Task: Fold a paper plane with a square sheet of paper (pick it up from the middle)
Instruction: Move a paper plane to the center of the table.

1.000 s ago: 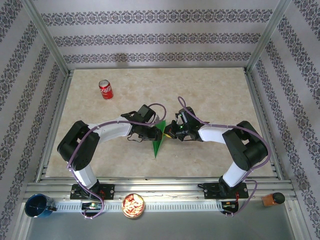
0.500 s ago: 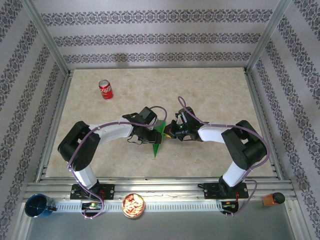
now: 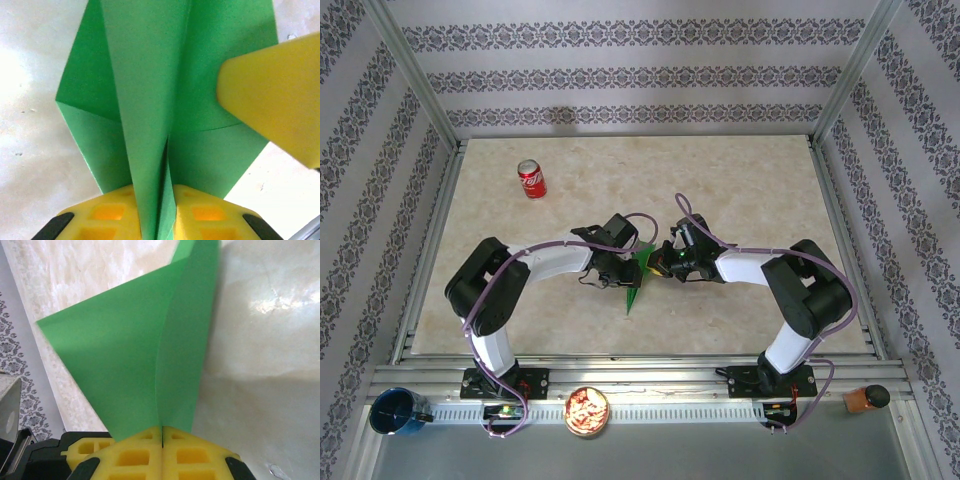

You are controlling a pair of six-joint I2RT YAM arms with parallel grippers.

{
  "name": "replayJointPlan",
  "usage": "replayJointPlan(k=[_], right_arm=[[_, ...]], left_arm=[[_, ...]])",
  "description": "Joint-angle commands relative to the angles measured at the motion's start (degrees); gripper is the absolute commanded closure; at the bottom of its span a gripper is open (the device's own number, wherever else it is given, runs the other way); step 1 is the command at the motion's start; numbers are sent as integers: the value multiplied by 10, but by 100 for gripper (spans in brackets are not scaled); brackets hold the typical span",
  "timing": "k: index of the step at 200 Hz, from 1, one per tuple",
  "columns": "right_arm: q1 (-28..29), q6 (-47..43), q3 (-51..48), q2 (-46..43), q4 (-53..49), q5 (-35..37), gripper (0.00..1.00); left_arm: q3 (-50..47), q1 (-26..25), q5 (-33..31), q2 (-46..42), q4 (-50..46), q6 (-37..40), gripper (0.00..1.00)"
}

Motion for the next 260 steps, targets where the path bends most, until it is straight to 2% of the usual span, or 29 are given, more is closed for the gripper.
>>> replayJointPlan(k=[1, 96, 131, 152, 177, 191, 230, 260], right_arm=[[3, 1, 3, 7, 10, -3, 97], [3, 2, 2, 7, 13, -4, 97], [2, -4, 4, 3, 11, -8, 94], [-4, -13, 0, -12, 4, -8, 86], [-20, -29, -11, -46, -10, 1, 64], [-31, -41, -19, -67, -25, 9, 57], [-64, -50, -51, -101, -40, 9, 53], [-71, -55, -59, -109, -46, 7, 53]], left_arm=[[12, -5, -5, 9, -16, 8, 80], [13, -5, 2, 21, 1, 14, 83], [16, -6, 1, 22, -3, 17, 93], [12, -5, -30, -1, -11, 15, 95], [18, -4, -97, -24, -48, 16, 96], [25, 0, -134, -31, -75, 16, 96], [57, 2, -220, -28, -150, 21, 93], [75, 4, -229, -4, -176, 26, 91]])
